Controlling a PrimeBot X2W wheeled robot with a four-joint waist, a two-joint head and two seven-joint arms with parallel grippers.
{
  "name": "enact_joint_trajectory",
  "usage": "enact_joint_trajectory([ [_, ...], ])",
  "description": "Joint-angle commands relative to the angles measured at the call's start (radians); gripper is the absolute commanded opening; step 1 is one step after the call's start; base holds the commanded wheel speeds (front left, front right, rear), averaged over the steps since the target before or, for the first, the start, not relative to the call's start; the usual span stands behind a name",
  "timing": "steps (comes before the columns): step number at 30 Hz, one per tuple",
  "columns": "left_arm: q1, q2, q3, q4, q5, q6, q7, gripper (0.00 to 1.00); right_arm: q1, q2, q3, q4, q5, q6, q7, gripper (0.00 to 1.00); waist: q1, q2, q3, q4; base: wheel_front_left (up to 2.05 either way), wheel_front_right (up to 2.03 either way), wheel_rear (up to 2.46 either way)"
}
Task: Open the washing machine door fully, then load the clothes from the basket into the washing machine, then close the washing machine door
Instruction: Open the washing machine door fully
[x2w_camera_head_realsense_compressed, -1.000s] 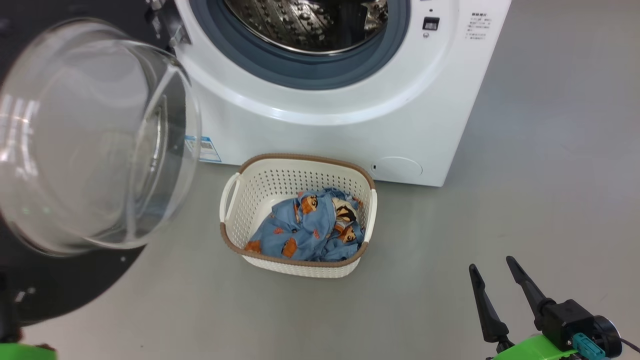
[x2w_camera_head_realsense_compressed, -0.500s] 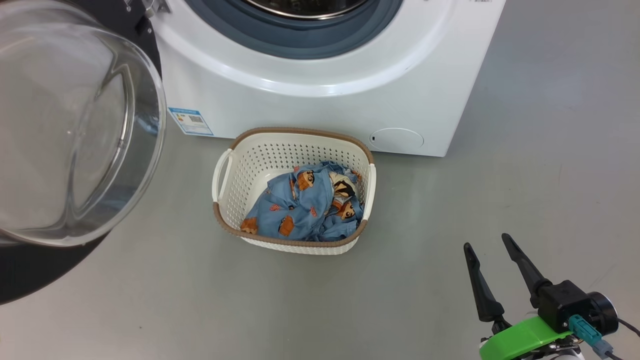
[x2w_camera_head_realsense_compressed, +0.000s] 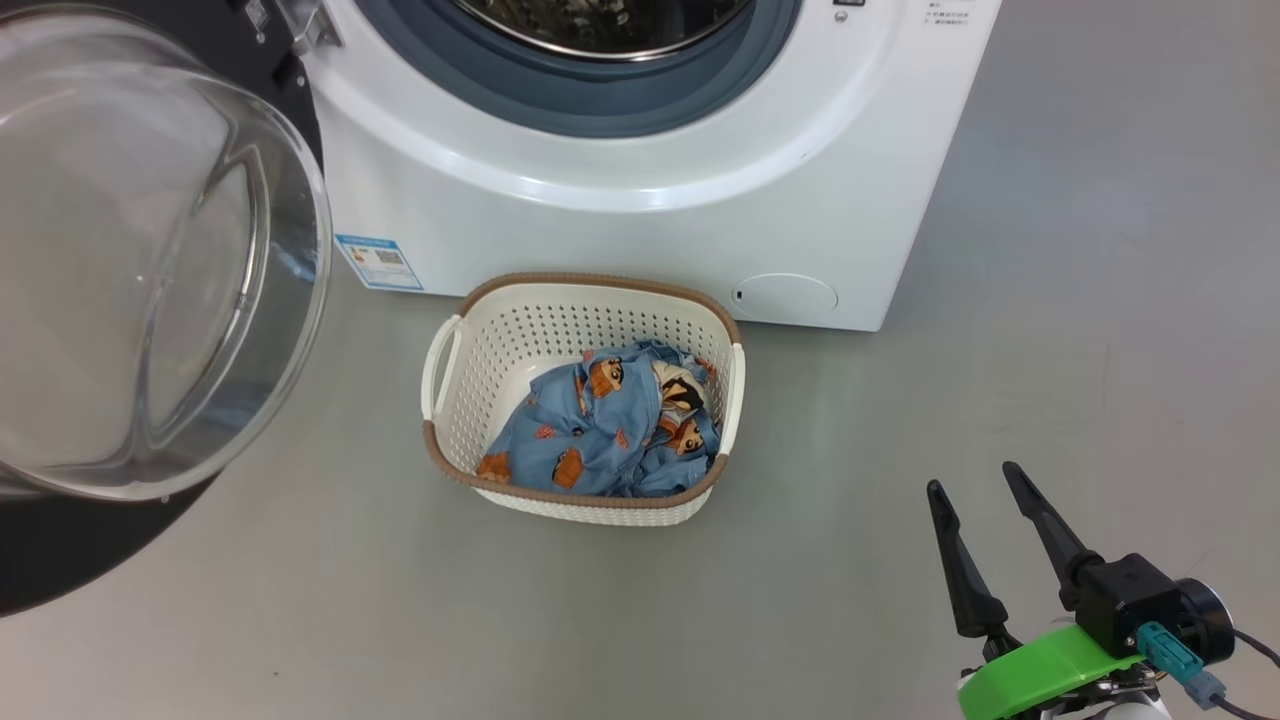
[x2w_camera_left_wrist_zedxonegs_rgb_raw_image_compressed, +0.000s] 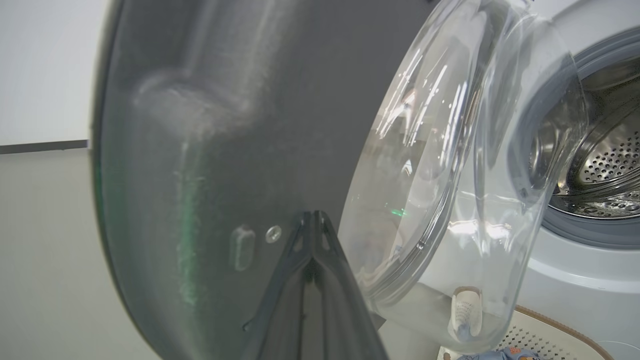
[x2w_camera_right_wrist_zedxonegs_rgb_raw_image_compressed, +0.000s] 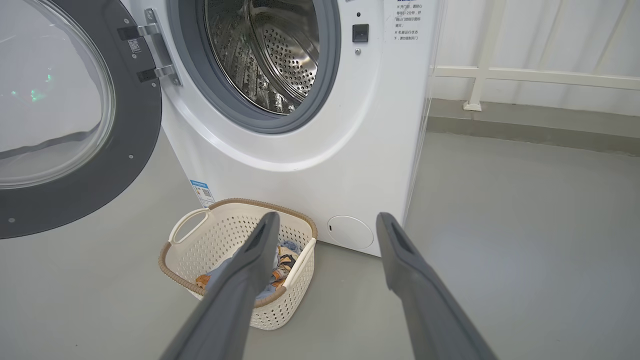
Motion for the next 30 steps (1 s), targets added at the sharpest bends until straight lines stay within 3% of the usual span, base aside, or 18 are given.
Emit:
enact_joint_trajectory([
  [1,-0.015,0.061,0.043,-0.025,0.012,0.009,-0.005,0.0,-0.014,-0.003,0.024,-0.019,0.006,0.006,-0.005,1.0,0.0,0.0,-0.012,-0.001,0.0,0.0,0.0],
  [22,0.159,-0.104,0.041,-0.366,0.119,0.009,-0.005,0.0,0.041,-0.003,0.018,-0.017,0.057,0.006,-0.005,1.0,0.0,0.0,-0.116,0.006,0.0,0.0,0.0],
  [23,0.167,-0.112,0.04,-0.381,0.123,0.009,-0.005,0.18,0.042,-0.003,0.018,-0.016,0.058,0.006,-0.005,1.0,0.0,0.0,-0.118,0.006,0.0,0.0,0.0],
  [24,0.175,-0.119,0.033,-0.394,0.127,0.009,-0.005,0.82,0.043,-0.003,0.019,-0.016,0.06,0.006,-0.005,1.0,0.0,0.0,-0.12,0.006,0.0,0.0,0.0],
  [25,0.183,-0.127,0.028,-0.404,0.128,0.009,-0.005,1.0,0.043,-0.003,0.019,-0.017,0.061,0.006,-0.005,1.0,0.0,0.0,-0.122,0.005,0.0,0.0,0.0],
  [30,0.218,-0.165,0.009,-0.452,0.136,0.009,-0.005,1.0,0.047,-0.003,0.022,-0.022,0.064,0.006,-0.005,1.0,0.0,0.0,-0.131,-0.007,0.0,0.0,0.0],
])
